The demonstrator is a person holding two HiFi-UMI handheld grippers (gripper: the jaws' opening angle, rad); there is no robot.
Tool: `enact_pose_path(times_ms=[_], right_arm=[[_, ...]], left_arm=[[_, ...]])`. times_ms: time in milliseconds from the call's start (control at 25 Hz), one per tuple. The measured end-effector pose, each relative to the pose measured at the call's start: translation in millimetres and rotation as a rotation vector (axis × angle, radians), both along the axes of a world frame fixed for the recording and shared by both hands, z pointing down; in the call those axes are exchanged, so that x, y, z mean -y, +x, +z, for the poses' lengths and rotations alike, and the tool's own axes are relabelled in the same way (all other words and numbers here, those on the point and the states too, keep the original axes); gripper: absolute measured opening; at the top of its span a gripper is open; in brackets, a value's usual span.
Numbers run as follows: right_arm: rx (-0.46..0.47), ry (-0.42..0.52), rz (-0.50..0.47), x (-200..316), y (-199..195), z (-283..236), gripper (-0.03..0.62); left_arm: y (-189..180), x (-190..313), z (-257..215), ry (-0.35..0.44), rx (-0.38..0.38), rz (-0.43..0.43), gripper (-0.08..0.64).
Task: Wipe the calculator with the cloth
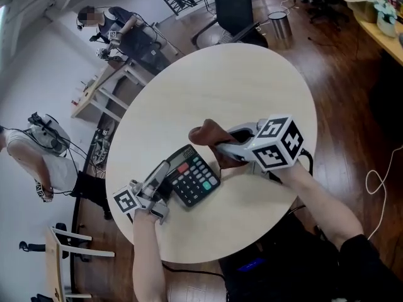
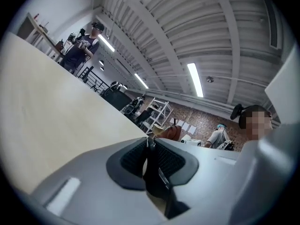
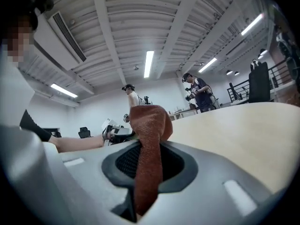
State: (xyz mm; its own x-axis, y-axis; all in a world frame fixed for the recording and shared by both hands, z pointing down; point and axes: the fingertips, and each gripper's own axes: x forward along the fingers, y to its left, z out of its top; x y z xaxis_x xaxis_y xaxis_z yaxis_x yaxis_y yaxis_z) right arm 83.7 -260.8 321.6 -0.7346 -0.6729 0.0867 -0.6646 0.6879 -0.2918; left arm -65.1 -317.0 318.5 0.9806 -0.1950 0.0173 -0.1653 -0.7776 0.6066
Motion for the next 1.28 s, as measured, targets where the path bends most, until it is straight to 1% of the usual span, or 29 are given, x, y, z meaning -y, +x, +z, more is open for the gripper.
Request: enact_pose_path(times_ms=[120,200,320,400,480,560,720,800,880,920,960,1000,1040,1160,1200,1240,1280], right_arm=[[0.044,0.003,-0.034,10.2,-12.4,-11.4,0.064],[0.044,0.019,-0.054,15.0,-16.9,-20.0,0.064],[0.015,0.105,-0.084,19.2,-19.5,-41.3,0.064],[-0.002,0.185,-0.119,20.8,-27.6,-62.7,0.064],[-0.02,0.246,-0.193,17.3,-43.0,-80.3,0.064],[-0.029,0.281,-0.296,6.5,-57.3,-88.4,0.064],[-0.02,0.299,-0.449,-28.1,-55.5,-81.3,0.064],[-0.031,0.299,-0.541,-53.4,-50.2,-71.6,0.064],[-0.05,0.328,-0.634,-80.6,-45.3,-64.3,0.064],[-0.051,0.352,-0.669,-91.1,-43.5,-64.3,0.064],[-0.044,0.374,-0.684,-96.1,-42.4,-67.5,0.064],[-0.032,0.387,-0.668,-93.0,-42.2,-74.0,0.064],[-0.018,0.388,-0.62,-81.4,-43.2,-82.5,0.064],[0.006,0.34,-0.394,-22.5,-51.1,-105.1,0.064],[0.012,0.321,-0.353,-8.3,-53.9,-108.0,0.064],[0.016,0.306,-0.347,-1.2,-56.5,-107.9,0.064],[0.014,0.297,-0.367,-0.1,-58.8,-105.2,0.064]], left_arm=[[-8.0,-6.1,-9.8,-0.001,-0.071,-0.016,0.055],[-11.2,-10.8,-23.1,-0.012,-0.167,-0.018,0.055],[-10.7,-22.6,-44.9,-0.045,-0.335,0.0,0.055],[-10.0,-31.9,-52.9,-0.067,-0.412,0.021,0.055],[-9.4,-39.5,-57.1,-0.088,-0.473,0.035,0.055],[-8.3,-43.7,-59.5,-0.116,-0.529,0.036,0.055],[-8.3,-46.2,-57.1,-0.166,-0.588,0.012,0.055],[-9.5,-46.0,-57.1,-0.178,-0.596,-0.007,0.055],[-9.4,-46.0,-56.5,-0.181,-0.594,-0.019,0.056],[-9.5,-46.2,-56.2,-0.184,-0.596,-0.021,0.055],[-10.5,-46.5,-56.3,-0.188,-0.599,-0.02,0.055],[-12.2,-46.8,-57.2,-0.191,-0.604,-0.017,0.056],[-14.3,-47.0,-58.9,-0.194,-0.608,-0.013,0.057],[-19.3,-49.0,-62.1,-0.197,-0.609,-0.003,0.057],[-18.0,-50.7,-61.0,-0.198,-0.609,-0.002,0.057],[-15.1,-52.6,-58.6,-0.2,-0.608,-0.003,0.057],[-11.6,-53.9,-55.8,-0.202,-0.608,-0.006,0.057]])
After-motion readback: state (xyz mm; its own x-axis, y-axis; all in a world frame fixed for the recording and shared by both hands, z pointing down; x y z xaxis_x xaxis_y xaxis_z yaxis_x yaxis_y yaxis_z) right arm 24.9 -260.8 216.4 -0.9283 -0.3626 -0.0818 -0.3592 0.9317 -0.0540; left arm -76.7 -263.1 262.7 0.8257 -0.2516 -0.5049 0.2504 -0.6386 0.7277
